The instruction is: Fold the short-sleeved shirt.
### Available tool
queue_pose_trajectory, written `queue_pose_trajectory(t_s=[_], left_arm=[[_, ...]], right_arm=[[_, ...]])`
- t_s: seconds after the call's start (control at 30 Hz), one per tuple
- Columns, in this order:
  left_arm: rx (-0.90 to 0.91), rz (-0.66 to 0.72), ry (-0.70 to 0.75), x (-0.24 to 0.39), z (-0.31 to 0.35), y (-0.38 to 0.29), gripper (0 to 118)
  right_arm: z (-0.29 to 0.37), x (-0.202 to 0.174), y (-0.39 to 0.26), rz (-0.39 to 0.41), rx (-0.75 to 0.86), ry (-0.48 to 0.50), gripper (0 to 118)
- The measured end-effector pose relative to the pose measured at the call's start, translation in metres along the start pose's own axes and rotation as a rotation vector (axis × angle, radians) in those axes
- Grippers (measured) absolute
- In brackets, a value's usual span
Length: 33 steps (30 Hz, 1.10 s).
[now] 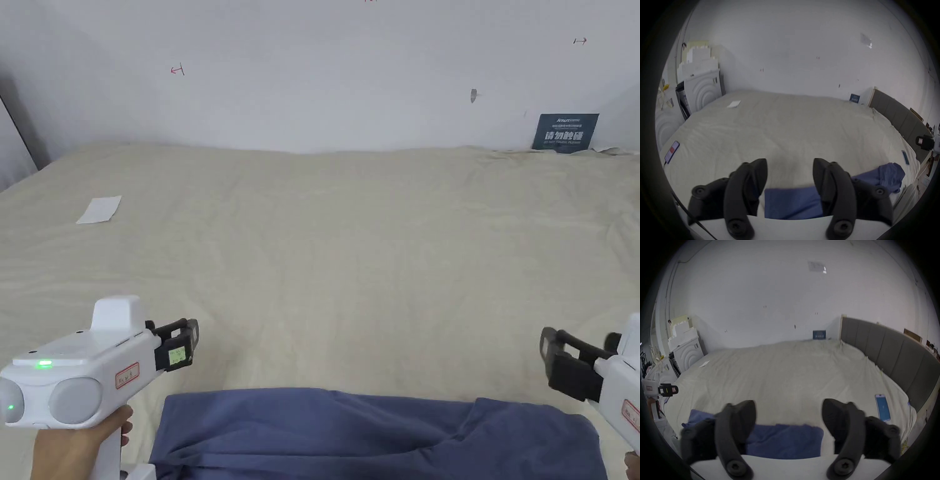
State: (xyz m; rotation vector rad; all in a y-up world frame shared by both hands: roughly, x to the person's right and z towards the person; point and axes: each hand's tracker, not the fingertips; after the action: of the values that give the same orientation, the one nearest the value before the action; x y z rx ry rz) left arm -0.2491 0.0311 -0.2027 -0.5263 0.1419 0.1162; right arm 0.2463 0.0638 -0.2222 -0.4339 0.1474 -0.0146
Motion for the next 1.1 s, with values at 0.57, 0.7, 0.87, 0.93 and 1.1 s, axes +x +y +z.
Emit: queue_pose_trajectory(t_s=[0.57,0.7,0.87,0.93,1.1], left_arm=[[-0.048,0.029,-0.184,-0.02,0.003,-0.005,0],[-0.155,0.191,-0.361,-0.065,-0.005,-0.004,0],[-0.296,0.333,-0.368,-0.104,-0.017,-0.018,0],[-0.338,0.402,-0.363,-0.119,-0.024,-0.029,0],[-0.378,0.473,-0.367,-0.139,-0.037,-0.049,0]], right_arm=[[0.0,-0.022,0.001,0.051,0.083,-0.038,0],[-0.003,-0.023,-0.003,0.059,0.067,-0.041,0],[-0.008,-0.028,-0.007,0.066,0.039,-0.038,0],[-0.011,-0.03,-0.009,0.066,0.028,-0.032,0],[-0.018,-0.032,-0.013,0.069,0.005,-0.033,0]])
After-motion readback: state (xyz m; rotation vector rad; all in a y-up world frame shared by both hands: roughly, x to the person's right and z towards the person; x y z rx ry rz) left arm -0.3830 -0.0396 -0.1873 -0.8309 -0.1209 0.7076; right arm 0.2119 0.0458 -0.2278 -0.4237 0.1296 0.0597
